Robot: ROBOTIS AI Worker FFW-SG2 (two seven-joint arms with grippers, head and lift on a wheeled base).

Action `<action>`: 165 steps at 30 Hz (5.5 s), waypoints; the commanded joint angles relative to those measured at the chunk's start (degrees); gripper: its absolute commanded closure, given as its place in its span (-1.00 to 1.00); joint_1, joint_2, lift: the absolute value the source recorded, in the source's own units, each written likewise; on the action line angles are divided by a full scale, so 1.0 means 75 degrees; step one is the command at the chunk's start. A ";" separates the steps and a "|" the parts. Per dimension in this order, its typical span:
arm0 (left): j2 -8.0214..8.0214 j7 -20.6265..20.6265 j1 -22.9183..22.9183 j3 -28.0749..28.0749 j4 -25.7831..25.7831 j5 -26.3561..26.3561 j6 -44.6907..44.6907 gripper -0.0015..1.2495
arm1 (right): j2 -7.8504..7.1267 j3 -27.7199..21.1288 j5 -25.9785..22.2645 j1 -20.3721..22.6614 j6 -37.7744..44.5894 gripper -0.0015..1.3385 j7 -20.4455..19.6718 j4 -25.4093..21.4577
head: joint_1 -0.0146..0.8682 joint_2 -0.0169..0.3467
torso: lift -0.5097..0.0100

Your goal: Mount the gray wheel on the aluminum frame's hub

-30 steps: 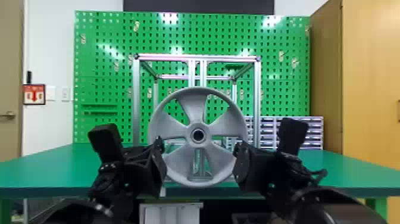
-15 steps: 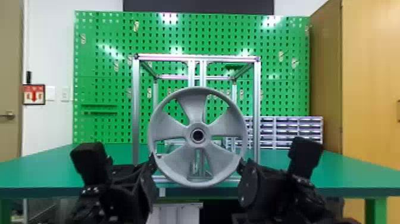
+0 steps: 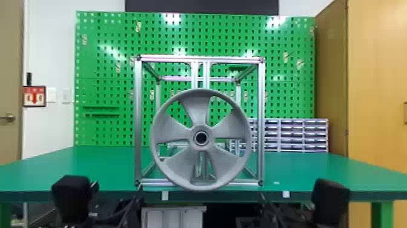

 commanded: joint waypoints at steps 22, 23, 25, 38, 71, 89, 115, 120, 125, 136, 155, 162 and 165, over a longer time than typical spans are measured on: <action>-0.0180 -0.1325 0.1753 0.1062 0.0579 -0.0971 -0.0580 -0.92 | -0.0106 0.0164 0.1289 0.2322 -0.2182 -1.00 0.0269 0.0570 | -0.98 -0.87 | -0.96; -0.0238 -0.1513 0.1776 0.1144 0.0661 -0.1053 -0.0673 -0.92 | -0.0106 0.0152 0.1359 0.2381 -0.2346 -1.00 0.0316 0.0652 | -0.98 -0.87 | -0.96; -0.0355 -0.1876 0.1800 0.1296 0.0813 -0.1158 -0.0779 -0.92 | -0.0094 0.0117 0.1464 0.2498 -0.2663 -1.00 0.0398 0.0793 | -0.98 -0.87 | -0.96; -0.0707 -0.2157 0.2409 0.1601 0.1317 -0.1533 -0.1423 -0.91 | -0.0024 -0.0071 0.1687 0.2861 -0.3506 -1.00 0.0702 0.1484 | -0.98 -0.87 | -0.96; -0.0871 -0.2239 0.2292 0.1507 0.1598 -0.1568 -0.1494 -0.85 | -0.0001 -0.0001 0.1851 0.2967 -0.3647 -1.00 0.0726 0.1718 | -0.98 -0.87 | -0.96; -0.0871 -0.2239 0.2339 0.1496 0.1610 -0.1522 -0.1482 -0.84 | 0.0093 0.0035 0.1769 0.2943 -0.3577 -1.00 0.0726 0.1730 | -0.98 -0.87 | -0.96; -0.0871 -0.2239 0.2351 0.1507 0.1610 -0.1522 -0.1494 -0.84 | 0.0117 0.0046 0.1746 0.2943 -0.3483 -1.00 0.0726 0.1730 | -0.98 -0.87 | -0.96; -0.0871 -0.2239 0.2351 0.1496 0.1610 -0.1522 -0.1482 -0.83 | 0.0117 0.0011 0.1722 0.2978 -0.3471 -1.00 0.0726 0.1730 | -0.98 -0.87 | -0.96; -0.0871 -0.2239 0.2351 0.1507 0.1610 -0.1522 -0.1482 -0.83 | 0.0105 0.0046 0.1711 0.2978 -0.3471 -1.00 0.0726 0.1730 | -0.98 -0.87 | -0.96; -0.0871 -0.2239 0.2362 0.1507 0.1621 -0.1522 -0.1482 -0.83 | 0.0117 0.0023 0.1711 0.2990 -0.3436 -1.00 0.0726 0.1730 | -0.98 -0.87 | -0.96; -0.0871 -0.2228 0.2362 0.1519 0.1621 -0.1522 -0.1482 -0.83 | 0.0105 0.0023 0.1699 0.2967 -0.3413 -1.00 0.0726 0.1730 | -0.98 -0.87 | -0.96; -0.0871 -0.2239 0.2362 0.1531 0.1621 -0.1510 -0.1482 -0.83 | 0.0128 0.0011 0.1699 0.2967 -0.3401 -1.00 0.0726 0.1730 | -0.98 -0.87 | -0.96; -0.0871 -0.2239 0.2362 0.1531 0.1621 -0.1486 -0.1482 -0.83 | 0.0128 0.0011 0.1699 0.2967 -0.3413 -1.00 0.0726 0.1730 | -0.98 -0.87 | -0.96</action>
